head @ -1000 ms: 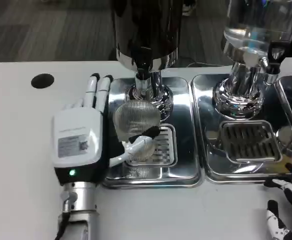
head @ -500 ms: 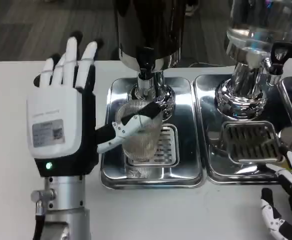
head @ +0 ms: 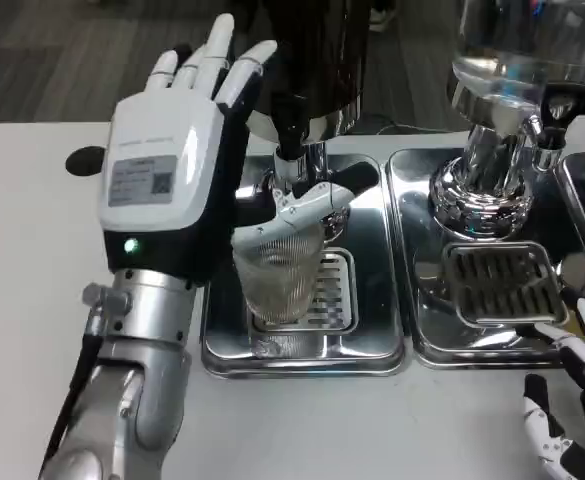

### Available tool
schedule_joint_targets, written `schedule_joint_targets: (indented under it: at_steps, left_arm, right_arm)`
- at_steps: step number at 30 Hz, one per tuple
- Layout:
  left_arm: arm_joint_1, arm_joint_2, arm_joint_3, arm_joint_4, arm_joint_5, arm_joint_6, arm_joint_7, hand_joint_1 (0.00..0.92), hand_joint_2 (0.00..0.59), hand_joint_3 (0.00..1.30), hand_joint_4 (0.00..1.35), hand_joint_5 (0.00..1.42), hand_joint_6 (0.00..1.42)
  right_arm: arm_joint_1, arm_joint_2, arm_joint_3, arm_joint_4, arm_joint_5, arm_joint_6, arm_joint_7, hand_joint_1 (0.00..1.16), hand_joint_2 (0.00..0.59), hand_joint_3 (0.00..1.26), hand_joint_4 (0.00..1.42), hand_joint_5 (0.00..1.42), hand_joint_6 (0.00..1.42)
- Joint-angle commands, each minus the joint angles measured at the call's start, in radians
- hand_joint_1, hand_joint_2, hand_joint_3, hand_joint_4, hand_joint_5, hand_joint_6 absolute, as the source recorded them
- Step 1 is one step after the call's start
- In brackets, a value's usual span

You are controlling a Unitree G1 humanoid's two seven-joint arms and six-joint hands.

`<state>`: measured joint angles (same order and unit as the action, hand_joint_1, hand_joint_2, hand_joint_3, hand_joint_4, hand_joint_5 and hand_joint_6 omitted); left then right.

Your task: Grasp the cup under the faucet to collect the drink, then remove the cup.

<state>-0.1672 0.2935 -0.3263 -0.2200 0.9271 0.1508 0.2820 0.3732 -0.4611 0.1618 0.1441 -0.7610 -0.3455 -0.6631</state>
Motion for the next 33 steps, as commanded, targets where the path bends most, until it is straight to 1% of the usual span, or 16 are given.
schedule_joint_targets:
  at_steps: [1, 3, 6, 10, 13, 17, 23, 33]
  left_arm:
    - [-0.021, -0.018, -0.013, 0.049, 0.014, -0.002, -0.020, 0.000, 0.059, 0.33, 0.12, 0.22, 0.14]
    - [-0.019, -0.023, -0.020, 0.055, 0.023, -0.005, -0.013, 0.000, 0.061, 0.36, 0.20, 0.28, 0.18]
    - [0.003, -0.034, -0.021, 0.055, 0.038, -0.030, 0.046, 0.000, 0.063, 0.46, 0.38, 0.45, 0.29]
    - [0.027, -0.035, -0.006, 0.055, 0.038, -0.053, 0.089, 0.000, 0.063, 0.53, 0.48, 0.57, 0.35]
    - [0.039, -0.031, 0.003, 0.054, 0.040, -0.064, 0.113, 0.000, 0.075, 0.64, 0.59, 0.67, 0.44]
    - [0.048, -0.028, 0.011, 0.056, 0.040, -0.071, 0.132, 0.000, 0.080, 0.72, 0.68, 0.75, 0.51]
    - [0.059, -0.028, 0.013, 0.076, 0.040, -0.080, 0.149, 0.000, 0.086, 0.77, 0.71, 0.79, 0.55]
    - [0.063, -0.033, 0.013, 0.091, 0.038, -0.086, 0.158, 0.000, 0.086, 0.79, 0.73, 0.81, 0.57]
  right_arm:
    - [0.016, 0.004, -0.009, -0.007, -0.002, 0.001, 0.001, 0.38, 0.517, 0.32, 0.05, 0.06, 0.15]
    - [0.018, 0.005, -0.010, -0.004, 0.000, 0.000, 0.000, 0.38, 0.517, 0.33, 0.05, 0.06, 0.15]
    - [0.017, 0.005, -0.012, 0.005, 0.003, -0.004, -0.001, 0.38, 0.516, 0.33, 0.05, 0.06, 0.15]
    - [0.012, 0.005, -0.012, 0.007, 0.004, -0.005, 0.000, 0.38, 0.517, 0.33, 0.05, 0.06, 0.15]
    - [0.007, 0.006, -0.007, 0.014, 0.002, -0.007, 0.000, 0.39, 0.521, 0.33, 0.05, 0.06, 0.15]
    - [0.004, 0.010, -0.003, 0.024, -0.001, -0.009, -0.004, 0.39, 0.525, 0.33, 0.05, 0.06, 0.15]
    - [0.010, 0.011, -0.005, 0.024, 0.001, -0.013, -0.008, 0.39, 0.529, 0.33, 0.05, 0.06, 0.15]
    - [0.011, 0.013, -0.004, 0.025, 0.001, -0.013, -0.007, 0.40, 0.530, 0.33, 0.05, 0.06, 0.15]
